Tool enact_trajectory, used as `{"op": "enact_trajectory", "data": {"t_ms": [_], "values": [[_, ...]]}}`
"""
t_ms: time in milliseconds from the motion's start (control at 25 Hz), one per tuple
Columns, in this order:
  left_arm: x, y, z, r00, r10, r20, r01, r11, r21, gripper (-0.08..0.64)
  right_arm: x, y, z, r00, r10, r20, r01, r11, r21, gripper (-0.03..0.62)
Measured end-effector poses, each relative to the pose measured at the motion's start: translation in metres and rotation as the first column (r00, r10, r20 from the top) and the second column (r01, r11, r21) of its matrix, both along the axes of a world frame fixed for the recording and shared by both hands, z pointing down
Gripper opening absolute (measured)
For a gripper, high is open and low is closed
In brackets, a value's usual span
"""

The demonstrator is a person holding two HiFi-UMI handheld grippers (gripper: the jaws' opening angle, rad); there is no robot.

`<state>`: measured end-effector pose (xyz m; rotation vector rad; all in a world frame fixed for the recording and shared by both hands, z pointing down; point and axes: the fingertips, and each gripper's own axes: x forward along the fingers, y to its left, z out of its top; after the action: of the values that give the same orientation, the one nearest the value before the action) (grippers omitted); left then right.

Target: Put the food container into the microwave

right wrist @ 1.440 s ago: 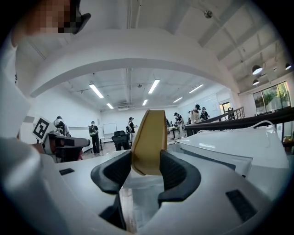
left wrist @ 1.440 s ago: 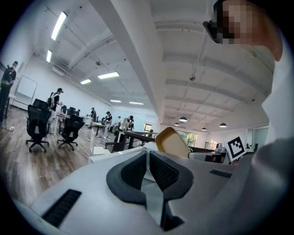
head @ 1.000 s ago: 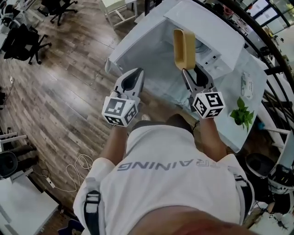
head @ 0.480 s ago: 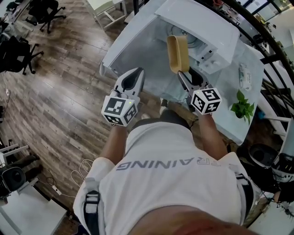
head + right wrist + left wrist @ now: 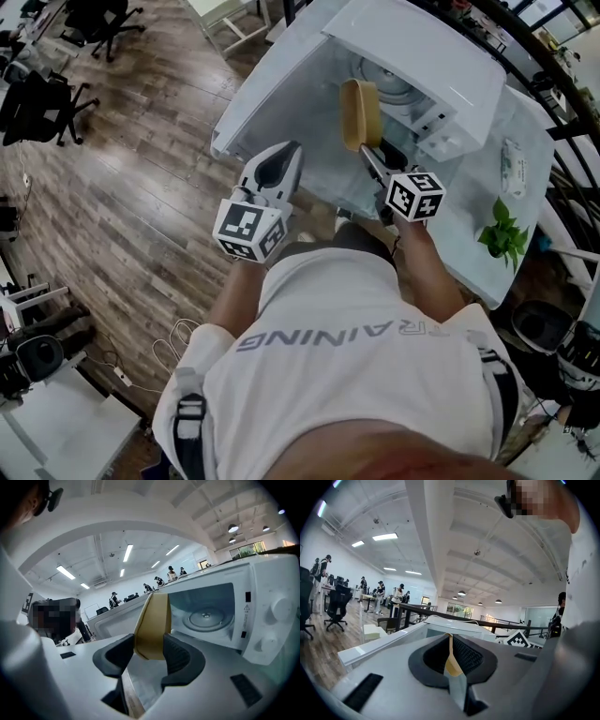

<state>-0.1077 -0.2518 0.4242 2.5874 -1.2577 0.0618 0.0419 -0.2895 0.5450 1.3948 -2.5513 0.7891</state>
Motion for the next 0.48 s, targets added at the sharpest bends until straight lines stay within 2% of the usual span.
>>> {"op": "enact_trajectory", "data": {"t_ms": [240, 480], "values": [[0.008, -0.018, 0.005, 1.0, -0.001, 0.024, 0.001, 1.0, -0.021, 0.049, 0.005, -0.036, 0.025, 0.996, 0.053, 0.066, -0.049, 0.997, -0.057, 0.207], [0.015, -0.037, 0.0, 1.0, 0.013, 0.029, -0.013, 1.0, -0.022, 0.049, 0.014, -0.072, 0.036, 0.977, 0.142, 0.157, -0.124, 0.985, -0.117, 0.207]]}}
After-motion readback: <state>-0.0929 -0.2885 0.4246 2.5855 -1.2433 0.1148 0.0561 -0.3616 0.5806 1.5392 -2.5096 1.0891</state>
